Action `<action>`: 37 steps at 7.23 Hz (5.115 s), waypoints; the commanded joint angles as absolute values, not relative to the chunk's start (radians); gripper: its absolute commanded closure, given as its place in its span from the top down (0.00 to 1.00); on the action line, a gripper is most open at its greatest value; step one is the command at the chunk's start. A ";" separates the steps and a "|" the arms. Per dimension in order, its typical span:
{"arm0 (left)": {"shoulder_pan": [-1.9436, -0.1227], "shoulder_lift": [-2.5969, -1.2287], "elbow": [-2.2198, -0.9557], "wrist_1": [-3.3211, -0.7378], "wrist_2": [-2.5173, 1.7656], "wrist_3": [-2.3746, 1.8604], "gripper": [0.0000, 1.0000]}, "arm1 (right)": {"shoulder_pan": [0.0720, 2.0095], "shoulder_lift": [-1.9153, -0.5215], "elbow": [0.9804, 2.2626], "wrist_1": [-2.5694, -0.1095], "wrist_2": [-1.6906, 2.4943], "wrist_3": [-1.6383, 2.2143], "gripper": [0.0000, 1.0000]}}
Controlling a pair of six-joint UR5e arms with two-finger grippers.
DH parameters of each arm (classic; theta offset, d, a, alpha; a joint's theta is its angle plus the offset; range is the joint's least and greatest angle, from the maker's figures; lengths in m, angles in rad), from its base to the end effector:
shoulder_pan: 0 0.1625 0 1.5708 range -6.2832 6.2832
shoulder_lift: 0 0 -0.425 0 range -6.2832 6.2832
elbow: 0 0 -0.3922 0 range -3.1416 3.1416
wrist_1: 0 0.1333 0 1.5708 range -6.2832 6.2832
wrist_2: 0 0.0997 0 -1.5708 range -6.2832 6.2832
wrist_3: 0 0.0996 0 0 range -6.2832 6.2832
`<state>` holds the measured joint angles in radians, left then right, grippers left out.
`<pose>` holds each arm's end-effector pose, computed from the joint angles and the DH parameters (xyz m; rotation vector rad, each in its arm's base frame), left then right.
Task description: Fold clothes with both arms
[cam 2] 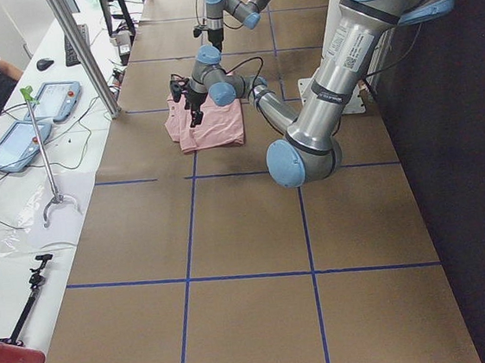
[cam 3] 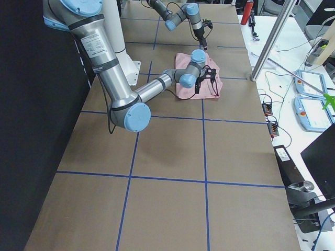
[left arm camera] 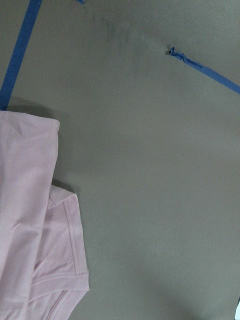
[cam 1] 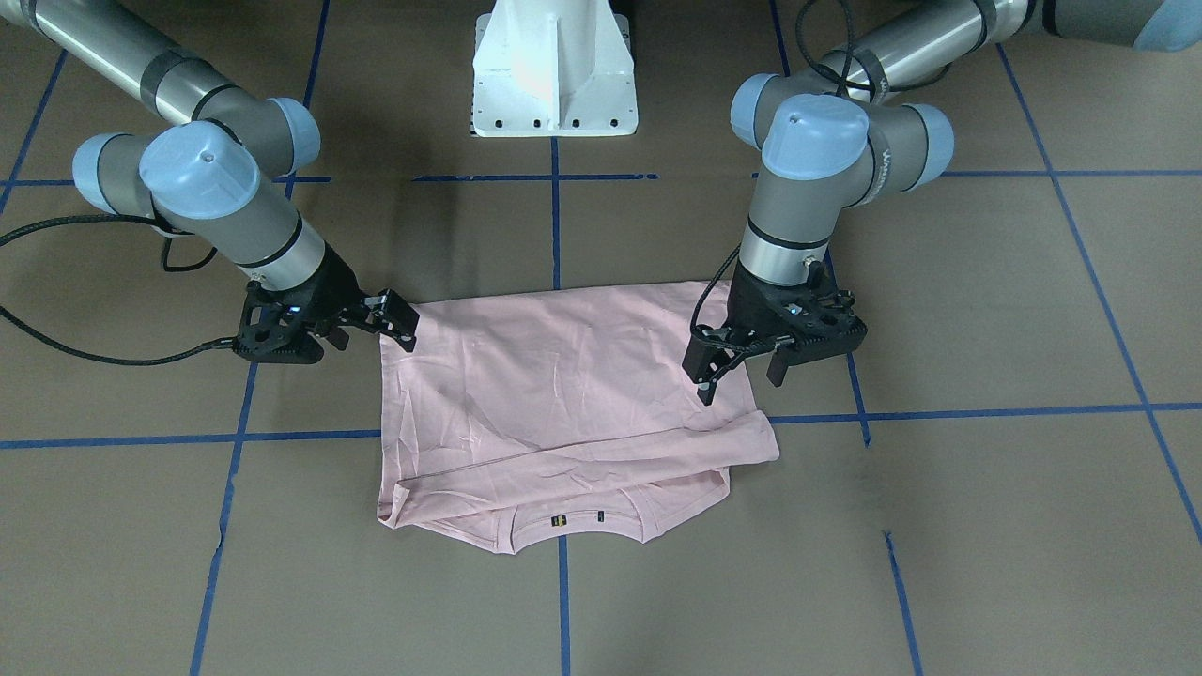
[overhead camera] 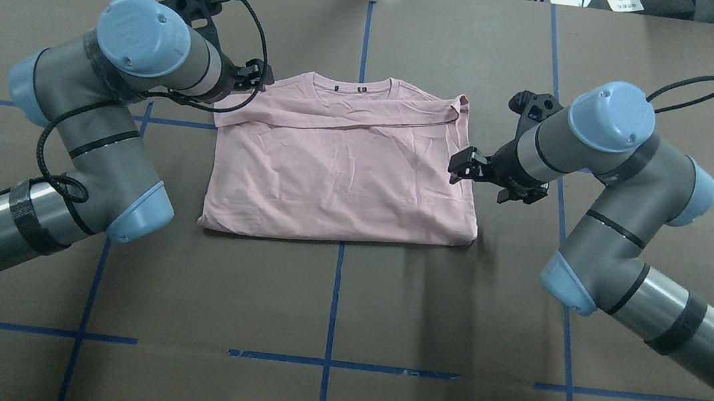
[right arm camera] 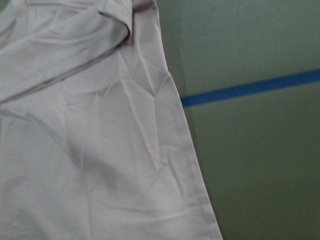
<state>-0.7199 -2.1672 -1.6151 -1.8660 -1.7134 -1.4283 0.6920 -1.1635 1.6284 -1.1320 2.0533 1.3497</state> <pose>0.4415 -0.5456 0.2579 0.2732 0.9128 -0.4669 -0.4449 -0.4818 0.3532 -0.0126 -0.9927 0.2138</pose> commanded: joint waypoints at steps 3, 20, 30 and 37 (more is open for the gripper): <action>-0.703 -2.166 -1.660 -1.861 -1.713 -1.470 1.00 | 0.614 -1.158 1.637 -1.229 2.002 1.376 0.84; -0.557 -2.154 -1.788 -1.798 -1.717 -1.632 1.00 | 0.209 -1.640 2.154 -1.296 2.000 1.521 0.99; -0.282 -2.129 -1.766 -1.571 -1.634 -1.987 0.99 | 0.426 -1.479 2.189 -1.290 1.999 1.617 1.00; -0.334 -2.132 -1.778 -1.574 -1.638 -1.968 0.00 | 0.436 -1.479 2.189 -1.292 2.002 1.617 1.00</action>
<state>-0.3099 -2.1307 -1.7761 -1.5740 -1.6338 -1.9700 0.4347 -1.4781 2.1898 -1.2916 2.0039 1.6168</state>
